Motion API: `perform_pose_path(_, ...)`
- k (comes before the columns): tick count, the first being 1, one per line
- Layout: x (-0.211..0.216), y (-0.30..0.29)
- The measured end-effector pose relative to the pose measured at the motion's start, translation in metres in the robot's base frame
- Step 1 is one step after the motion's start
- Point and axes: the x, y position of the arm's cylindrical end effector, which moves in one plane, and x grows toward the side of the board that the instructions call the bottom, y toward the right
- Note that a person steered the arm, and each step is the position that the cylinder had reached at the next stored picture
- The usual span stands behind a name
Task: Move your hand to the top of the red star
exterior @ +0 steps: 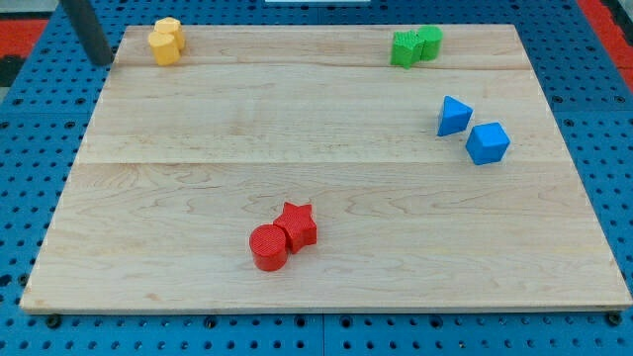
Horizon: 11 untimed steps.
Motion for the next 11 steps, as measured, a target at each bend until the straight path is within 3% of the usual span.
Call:
perform_pose_path(1, -0.04, 0.004)
perform_pose_path(2, -0.032, 0.046)
perform_pose_path(3, 0.013, 0.099)
perform_pose_path(5, 0.021, 0.001)
perform_pose_path(6, 0.071, 0.01)
perform_pose_path(8, 0.141, 0.152)
perform_pose_path(10, 0.152, 0.173)
perform_pose_path(11, 0.182, 0.236)
